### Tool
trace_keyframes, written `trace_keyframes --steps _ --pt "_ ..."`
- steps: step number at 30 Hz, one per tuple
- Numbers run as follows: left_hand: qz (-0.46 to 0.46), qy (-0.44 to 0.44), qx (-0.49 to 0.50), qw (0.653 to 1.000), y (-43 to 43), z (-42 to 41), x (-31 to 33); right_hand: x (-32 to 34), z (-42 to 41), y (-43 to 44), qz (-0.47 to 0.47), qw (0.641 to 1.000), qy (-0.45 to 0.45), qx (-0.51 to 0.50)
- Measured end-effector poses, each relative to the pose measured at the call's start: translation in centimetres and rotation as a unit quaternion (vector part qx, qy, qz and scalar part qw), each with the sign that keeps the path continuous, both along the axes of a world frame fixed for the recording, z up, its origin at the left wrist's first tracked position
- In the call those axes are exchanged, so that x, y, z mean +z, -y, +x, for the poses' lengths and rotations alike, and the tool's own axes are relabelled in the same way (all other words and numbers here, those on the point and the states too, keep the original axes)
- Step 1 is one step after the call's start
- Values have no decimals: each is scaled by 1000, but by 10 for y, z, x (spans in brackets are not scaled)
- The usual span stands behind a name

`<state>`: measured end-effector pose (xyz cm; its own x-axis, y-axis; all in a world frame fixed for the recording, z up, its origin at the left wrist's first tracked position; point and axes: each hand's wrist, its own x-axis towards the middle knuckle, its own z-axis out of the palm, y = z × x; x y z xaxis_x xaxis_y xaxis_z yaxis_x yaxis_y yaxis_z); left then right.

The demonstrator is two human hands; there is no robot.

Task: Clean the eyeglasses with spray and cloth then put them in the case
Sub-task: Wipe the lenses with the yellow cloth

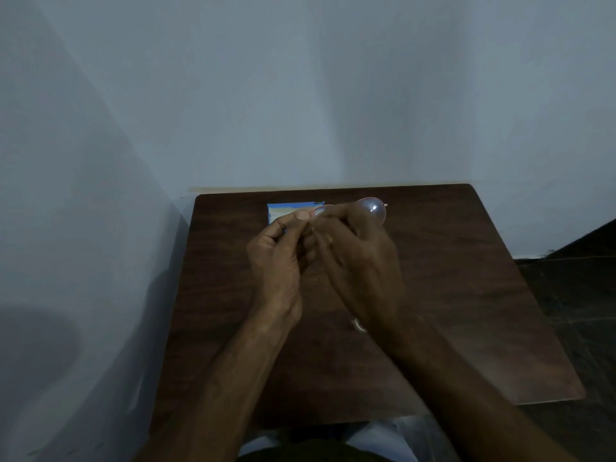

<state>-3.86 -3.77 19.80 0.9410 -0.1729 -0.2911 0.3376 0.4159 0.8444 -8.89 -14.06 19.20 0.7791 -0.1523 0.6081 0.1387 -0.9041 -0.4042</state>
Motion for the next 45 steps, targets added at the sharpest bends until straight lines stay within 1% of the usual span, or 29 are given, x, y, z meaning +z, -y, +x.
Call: trace_keyframes --steps 2,5,7,11,14,16,20,21,24,25,28,30,32,34,35,40,45 --pt "-3 -5 9 1000 -1 3 -1 -4 -7 4 -7 1000 8 0" --pt "-11 7 12 1000 -4 5 -4 -2 1 28 27 995 48 -77" --pt "-12 20 4 1000 -4 3 -2 2 7 32 37 993 51 -100" --pt "-12 12 0 1000 -5 3 -2 1 5 17 17 998 23 -53" --pt "-8 14 4 1000 -8 3 -6 0 9 29 32 994 28 -97" --pt "-7 13 8 1000 -9 2 -6 1 11 27 41 994 32 -97" --pt "-6 -1 7 1000 -10 4 -7 -1 3 -5 27 1000 1 -14" --pt "-6 0 5 1000 -10 4 -7 -1 2 -7 23 1000 7 -12" --pt "-14 -3 -1 1000 -10 3 -7 3 12 -1 23 998 28 -55" --pt "-13 -4 -1 1000 -10 3 -7 4 15 -1 24 998 25 -55" --pt "-2 -8 3 1000 -11 6 -10 -1 8 -14 19 1000 -3 6" --pt "-5 -22 12 1000 -14 9 -11 -7 -5 -14 5 1000 -9 28" --pt "-19 -31 15 999 -16 11 -11 -8 -7 -2 0 1000 -4 -1" --pt "-24 -19 6 1000 -15 10 -10 -4 2 11 1 999 14 -53" --pt "-24 -13 4 1000 -15 10 -9 -1 7 13 5 998 20 -60" --pt "-5 10 8 1000 -16 16 -2 -4 -2 -11 -14 1000 4 4" --pt "-8 20 4 1000 -11 10 -4 7 13 5 10 997 52 -61"
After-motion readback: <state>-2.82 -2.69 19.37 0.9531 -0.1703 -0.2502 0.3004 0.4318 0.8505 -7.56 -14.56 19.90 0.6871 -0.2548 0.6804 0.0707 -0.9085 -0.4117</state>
